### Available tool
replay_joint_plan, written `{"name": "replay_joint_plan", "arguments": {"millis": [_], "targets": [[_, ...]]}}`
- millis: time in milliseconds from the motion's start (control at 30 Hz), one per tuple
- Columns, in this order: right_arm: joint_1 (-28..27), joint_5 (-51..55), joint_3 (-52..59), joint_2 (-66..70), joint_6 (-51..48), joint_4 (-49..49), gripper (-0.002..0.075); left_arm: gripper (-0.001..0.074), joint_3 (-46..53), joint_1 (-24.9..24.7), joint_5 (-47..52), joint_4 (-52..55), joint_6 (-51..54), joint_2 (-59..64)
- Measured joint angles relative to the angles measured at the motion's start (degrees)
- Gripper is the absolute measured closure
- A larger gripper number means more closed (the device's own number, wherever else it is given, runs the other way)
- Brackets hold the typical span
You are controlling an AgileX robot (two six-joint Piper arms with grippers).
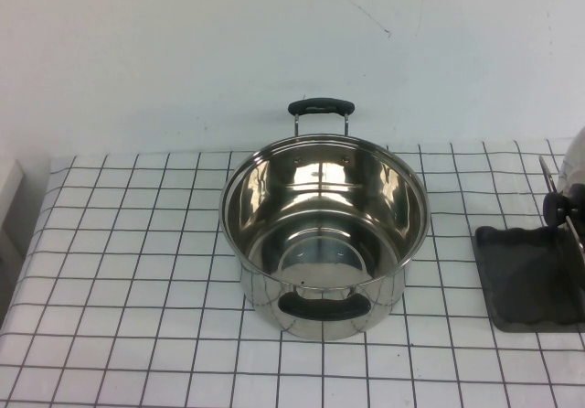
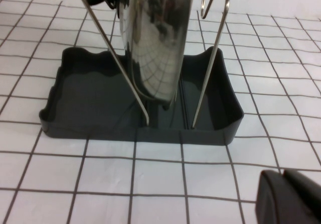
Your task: Put pot lid on rack
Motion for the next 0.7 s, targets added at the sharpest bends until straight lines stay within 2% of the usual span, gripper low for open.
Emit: {"name": "replay_joint_plan", "arguments": {"millis": [700], "targets": [[0.0, 0.0, 0.0, 0.0, 0.0, 0.0, 0.0729, 0.0737, 0.0, 0.5, 0.0, 0.6, -1.96, 0.0]]}}
